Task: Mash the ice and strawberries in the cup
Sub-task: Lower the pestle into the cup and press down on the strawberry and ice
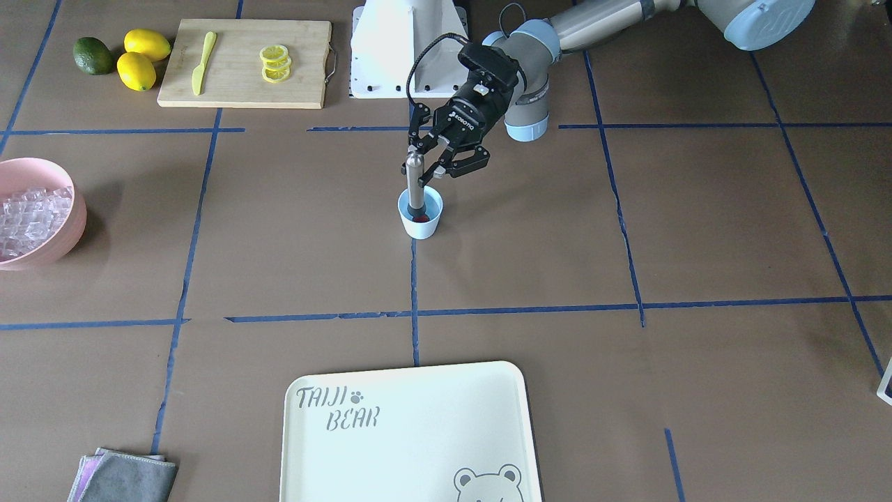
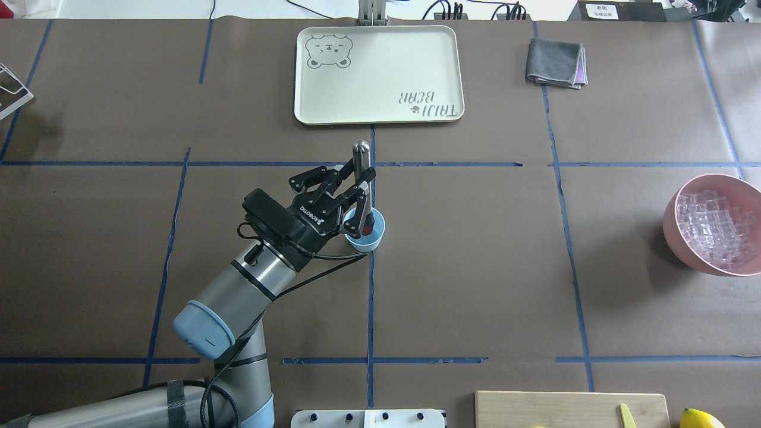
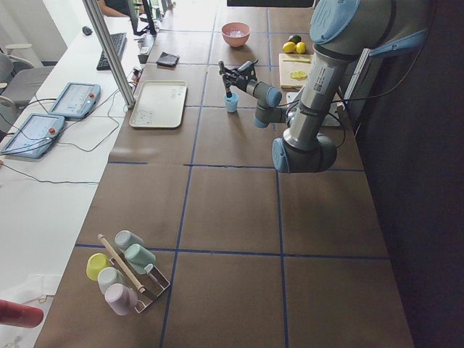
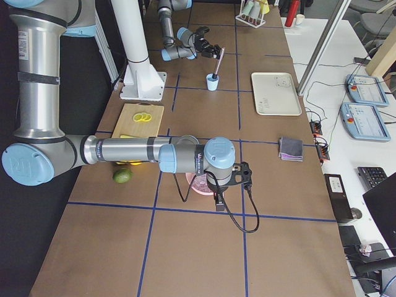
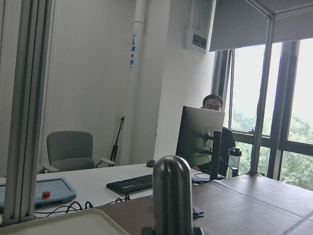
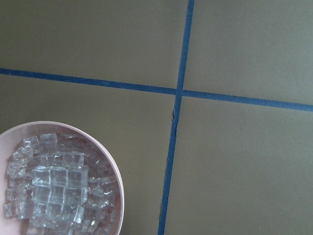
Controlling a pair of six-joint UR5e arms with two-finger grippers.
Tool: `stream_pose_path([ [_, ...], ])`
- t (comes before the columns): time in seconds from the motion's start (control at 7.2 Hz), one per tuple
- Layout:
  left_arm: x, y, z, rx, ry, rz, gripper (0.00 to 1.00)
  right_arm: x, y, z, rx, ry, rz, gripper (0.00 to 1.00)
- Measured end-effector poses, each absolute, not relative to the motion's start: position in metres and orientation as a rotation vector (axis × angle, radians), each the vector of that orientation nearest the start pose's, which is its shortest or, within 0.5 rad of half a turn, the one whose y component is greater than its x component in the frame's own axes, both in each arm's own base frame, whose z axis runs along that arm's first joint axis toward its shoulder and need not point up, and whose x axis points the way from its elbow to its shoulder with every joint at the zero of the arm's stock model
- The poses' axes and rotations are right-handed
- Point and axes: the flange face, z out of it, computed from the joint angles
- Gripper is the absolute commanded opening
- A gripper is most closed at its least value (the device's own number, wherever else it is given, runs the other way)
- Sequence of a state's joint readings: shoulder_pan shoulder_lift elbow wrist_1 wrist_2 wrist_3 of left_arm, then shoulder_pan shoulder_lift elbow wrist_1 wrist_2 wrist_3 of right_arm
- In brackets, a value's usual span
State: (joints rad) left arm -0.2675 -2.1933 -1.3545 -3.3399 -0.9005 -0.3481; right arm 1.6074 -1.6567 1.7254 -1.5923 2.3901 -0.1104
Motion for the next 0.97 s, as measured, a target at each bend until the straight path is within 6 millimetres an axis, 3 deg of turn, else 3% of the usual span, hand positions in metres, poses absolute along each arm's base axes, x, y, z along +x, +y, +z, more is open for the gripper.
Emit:
stream_pose_path([
  [0.97,0.555,-0.339,0.246,1.608,1.235,-0.118,0.00,0.077,-0.455,0.624,0.102,-0.814,-0.089,1.00],
])
